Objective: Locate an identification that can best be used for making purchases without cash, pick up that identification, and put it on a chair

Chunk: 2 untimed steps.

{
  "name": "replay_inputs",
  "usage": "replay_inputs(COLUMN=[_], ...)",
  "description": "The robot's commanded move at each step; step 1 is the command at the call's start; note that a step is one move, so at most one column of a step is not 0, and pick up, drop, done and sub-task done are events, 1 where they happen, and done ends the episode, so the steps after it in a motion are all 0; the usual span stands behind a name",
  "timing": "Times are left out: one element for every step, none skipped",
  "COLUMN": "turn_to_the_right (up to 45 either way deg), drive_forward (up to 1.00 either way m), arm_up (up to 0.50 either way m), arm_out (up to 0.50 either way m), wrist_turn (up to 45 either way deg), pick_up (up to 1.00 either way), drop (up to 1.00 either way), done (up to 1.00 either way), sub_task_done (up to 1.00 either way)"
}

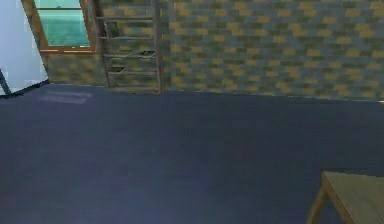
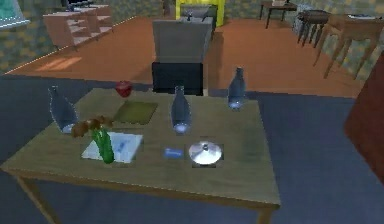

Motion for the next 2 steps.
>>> replay_inputs(turn_to_the_right=[-3.0,45.0], drive_forward=[0.0,0.0], arm_up=[0.0,0.0], arm_out=[0.0,0.0], wrist_turn=[0.0,0.0], pick_up=[0.0,0.0], drop=[0.0,0.0], done=[0.0,0.0], sub_task_done=[0.0,0.0])
